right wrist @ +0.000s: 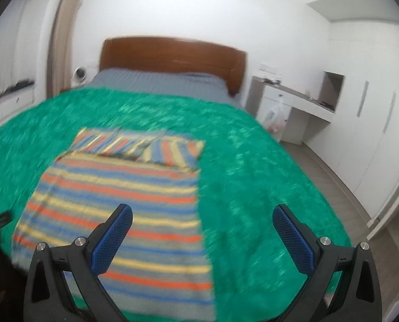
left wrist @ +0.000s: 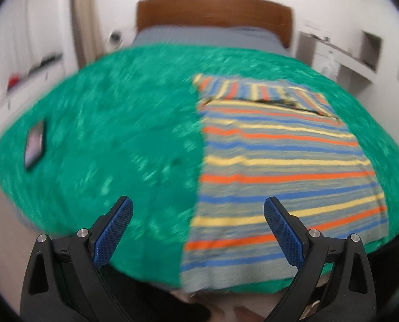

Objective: Fold small clothes
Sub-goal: 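Pinch the sweater hem with both grippers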

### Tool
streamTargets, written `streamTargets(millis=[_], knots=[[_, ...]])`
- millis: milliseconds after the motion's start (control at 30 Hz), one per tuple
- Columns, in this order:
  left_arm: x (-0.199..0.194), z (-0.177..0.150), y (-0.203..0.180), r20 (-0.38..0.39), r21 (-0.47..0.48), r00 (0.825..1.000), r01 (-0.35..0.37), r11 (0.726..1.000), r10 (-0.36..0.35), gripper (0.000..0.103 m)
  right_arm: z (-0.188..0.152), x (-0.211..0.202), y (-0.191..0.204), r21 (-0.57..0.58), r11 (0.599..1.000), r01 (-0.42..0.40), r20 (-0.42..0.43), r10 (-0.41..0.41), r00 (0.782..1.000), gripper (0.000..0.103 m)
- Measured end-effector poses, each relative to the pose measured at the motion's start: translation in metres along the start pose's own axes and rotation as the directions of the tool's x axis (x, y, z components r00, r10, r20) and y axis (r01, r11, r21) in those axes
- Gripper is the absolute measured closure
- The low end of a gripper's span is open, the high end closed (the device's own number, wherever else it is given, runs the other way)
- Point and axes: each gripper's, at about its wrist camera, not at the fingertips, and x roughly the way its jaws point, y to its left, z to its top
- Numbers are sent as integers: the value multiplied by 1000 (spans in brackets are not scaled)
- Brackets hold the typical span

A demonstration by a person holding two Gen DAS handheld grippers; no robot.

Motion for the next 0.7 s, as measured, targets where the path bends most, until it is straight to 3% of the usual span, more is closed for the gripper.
streamTargets(millis=[100, 200, 267, 400, 467, 533, 567, 600, 633, 667, 700], knots=[[12, 1, 25, -118, -92, 992, 42, 995, -52, 4, 3, 21, -46, 69, 998, -9, -48, 13, 999, 0], [34, -6, 25, -258, -117, 956, 110, 987, -137, 4, -14, 49, -75, 98, 992, -81, -177, 97, 979, 0], [51, -16, 13, -317, -94, 936, 130, 987, -154, 5, -39, 71, -78, 99, 976, -193, -332, 216, 918, 1], [75, -27, -11, -397, 0, 913, 103, 995, -94, 19, -93, 100, -62, 147, 915, -375, -543, 391, 743, 5], [77, -24, -19, -401, 15, 911, 113, 993, -97, 19, -99, 109, -57, 170, 899, -403, -575, 422, 701, 18], [81, -26, -27, -411, 37, 907, 119, 992, -94, 19, -98, 121, -58, 231, 877, -421, -567, 473, 674, 20], [83, -29, -34, -422, 62, 903, 119, 991, -82, 19, -100, 130, -57, 261, 864, -430, -584, 496, 643, 22], [84, -32, -42, -429, 94, 901, 121, 988, -70, 28, -105, 136, -53, 275, 861, -427, -604, 500, 620, 26], [83, -34, -48, -432, 114, 899, 129, 985, -68, 53, -109, 142, -50, 282, 861, -424, -635, 499, 590, 45], [80, -36, -55, -440, 136, 894, 153, 979, -79, 74, -111, 145, -46, 265, 859, -439, -664, 492, 562, 74], [79, -37, -59, -450, 135, 888, 170, 976, -93, 96, -111, 143, -43, 241, 856, -458, -679, 486, 550, 92]])
